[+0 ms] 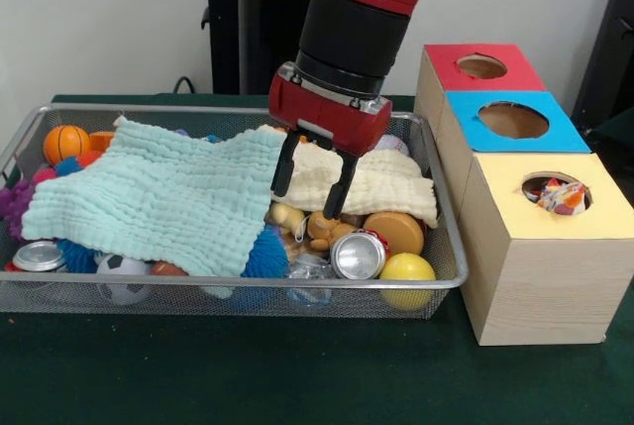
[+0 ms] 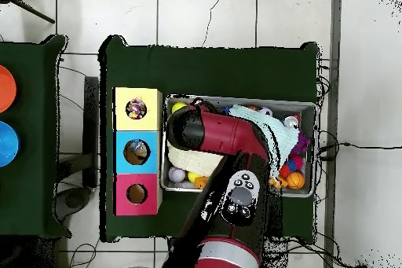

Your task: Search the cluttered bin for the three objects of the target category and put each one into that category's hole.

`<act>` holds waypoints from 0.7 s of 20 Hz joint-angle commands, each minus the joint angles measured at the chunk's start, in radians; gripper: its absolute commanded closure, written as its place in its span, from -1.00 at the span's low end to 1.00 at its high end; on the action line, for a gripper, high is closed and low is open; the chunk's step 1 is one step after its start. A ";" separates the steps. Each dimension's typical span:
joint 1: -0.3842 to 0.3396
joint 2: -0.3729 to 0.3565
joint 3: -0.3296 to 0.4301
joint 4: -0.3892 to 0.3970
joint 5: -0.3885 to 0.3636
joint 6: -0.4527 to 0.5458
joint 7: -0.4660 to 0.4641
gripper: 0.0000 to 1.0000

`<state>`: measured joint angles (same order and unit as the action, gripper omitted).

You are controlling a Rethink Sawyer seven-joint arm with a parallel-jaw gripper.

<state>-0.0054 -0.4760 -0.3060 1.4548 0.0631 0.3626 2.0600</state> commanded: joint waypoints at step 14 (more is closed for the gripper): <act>-0.042 0.149 0.181 0.055 -0.039 -0.157 0.075 -1.00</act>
<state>-0.0097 -0.4093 -0.2530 1.4597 0.0633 0.2602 2.0600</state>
